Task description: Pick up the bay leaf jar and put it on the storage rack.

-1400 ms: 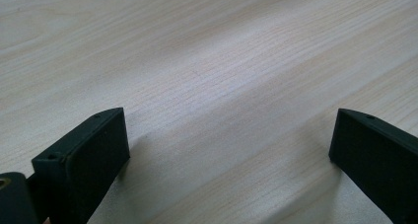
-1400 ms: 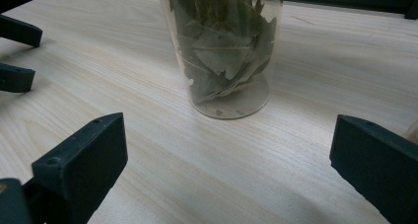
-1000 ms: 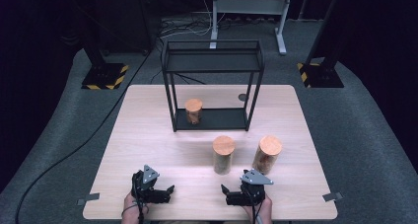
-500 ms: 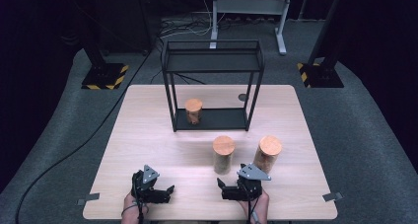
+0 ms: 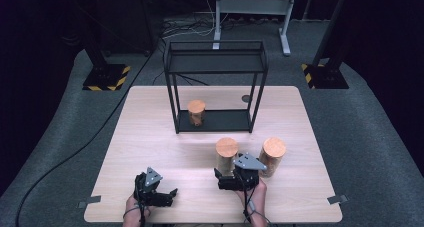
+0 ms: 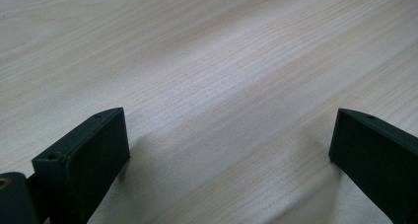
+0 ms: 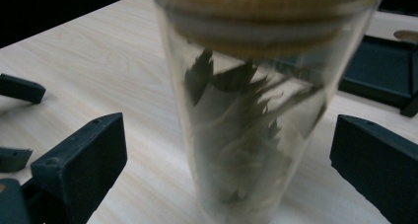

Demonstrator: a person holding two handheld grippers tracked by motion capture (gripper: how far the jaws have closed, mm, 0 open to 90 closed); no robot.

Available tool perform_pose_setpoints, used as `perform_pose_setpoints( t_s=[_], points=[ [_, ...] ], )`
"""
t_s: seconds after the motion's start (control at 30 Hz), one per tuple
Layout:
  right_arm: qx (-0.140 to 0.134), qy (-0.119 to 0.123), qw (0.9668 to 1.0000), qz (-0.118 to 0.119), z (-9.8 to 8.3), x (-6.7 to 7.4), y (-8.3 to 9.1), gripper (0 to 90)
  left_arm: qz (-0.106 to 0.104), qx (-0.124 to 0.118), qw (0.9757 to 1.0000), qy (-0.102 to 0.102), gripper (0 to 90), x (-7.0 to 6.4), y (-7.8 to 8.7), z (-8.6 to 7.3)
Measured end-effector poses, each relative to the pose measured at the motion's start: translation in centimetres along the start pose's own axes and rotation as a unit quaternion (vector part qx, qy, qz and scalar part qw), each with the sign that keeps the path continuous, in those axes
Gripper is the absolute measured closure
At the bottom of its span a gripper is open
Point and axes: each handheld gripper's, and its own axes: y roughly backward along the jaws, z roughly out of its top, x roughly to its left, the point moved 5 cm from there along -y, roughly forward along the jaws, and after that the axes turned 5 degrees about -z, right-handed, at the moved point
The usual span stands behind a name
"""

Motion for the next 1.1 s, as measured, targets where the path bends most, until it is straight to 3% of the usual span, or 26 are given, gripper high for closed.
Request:
perform_pose_setpoints(
  t_s=[0.4,0.77,1.1],
  points=[
    [-0.023,0.003,0.9997,0.0,2.4,-0.6,-1.3,0.0,0.0,0.0,1.0,0.0,1.2,0.0,0.0,0.0],
    [-0.041,-0.003,0.9991,0.003,2.9,-0.8,-1.9,0.1,0.0,0.0,1.0,0.0,1.2,0.0,0.0,0.0],
    [-0.054,-0.013,0.9982,0.022,2.6,-0.8,-1.7,21.7,0.002,0.001,1.0,0.001,1.1,0.0,0.0,0.0]
  ],
)
